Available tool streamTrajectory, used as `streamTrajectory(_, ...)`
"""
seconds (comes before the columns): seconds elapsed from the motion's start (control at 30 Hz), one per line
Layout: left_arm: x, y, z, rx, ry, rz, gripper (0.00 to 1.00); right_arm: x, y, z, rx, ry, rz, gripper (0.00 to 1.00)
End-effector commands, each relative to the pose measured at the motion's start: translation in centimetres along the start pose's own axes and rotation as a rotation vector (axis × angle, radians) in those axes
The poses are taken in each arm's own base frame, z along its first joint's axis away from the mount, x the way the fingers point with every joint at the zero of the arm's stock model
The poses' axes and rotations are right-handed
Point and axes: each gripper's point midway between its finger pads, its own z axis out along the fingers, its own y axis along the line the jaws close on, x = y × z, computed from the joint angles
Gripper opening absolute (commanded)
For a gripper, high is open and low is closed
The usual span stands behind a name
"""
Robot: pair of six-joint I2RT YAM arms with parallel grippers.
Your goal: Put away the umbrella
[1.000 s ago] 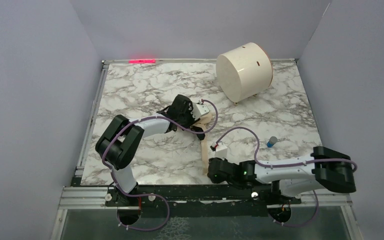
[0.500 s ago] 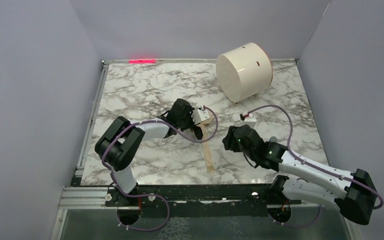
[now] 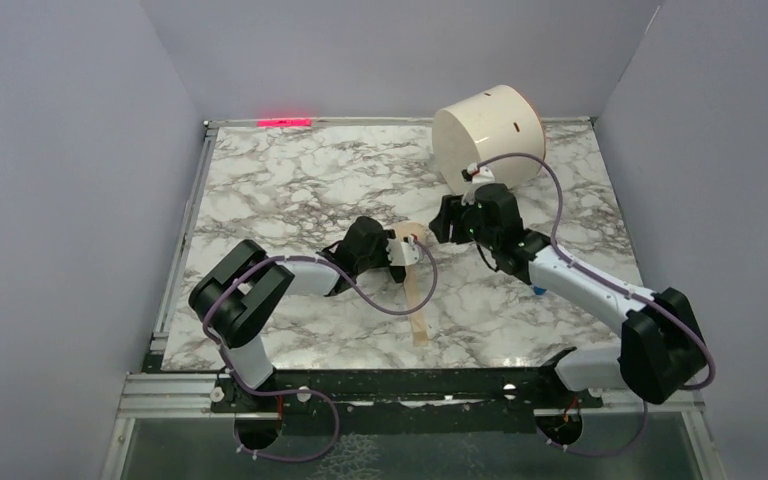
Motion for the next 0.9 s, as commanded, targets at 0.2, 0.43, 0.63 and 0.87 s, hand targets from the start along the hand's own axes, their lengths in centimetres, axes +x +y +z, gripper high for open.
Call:
streamTrajectory(0.2,3.3,-4.5,0.1,0.133,0.093,0.138,0.00,-6.7,1.9,6.5,-0.312,-0.086,-0.348,0.80)
streamTrajectory(0.43,2.8,-4.0,1.0,0.110,0.091,0.223,0.00,-2.8,2.1,8.4,-0.577,0.216,-0.591,0.85)
streamTrajectory(0.63,2.9,-3.7,1.2,0.097,0.088,0.280,0.00,1.4,1.0,9.3,-0.708,0.382,-0.703,0.85)
streamTrajectory(0.87,3.0,-3.8,1.5,0.101,0.090,0.300,0.00,3.0,1.9,9.0,-0.829,0.393,-0.714,0.85)
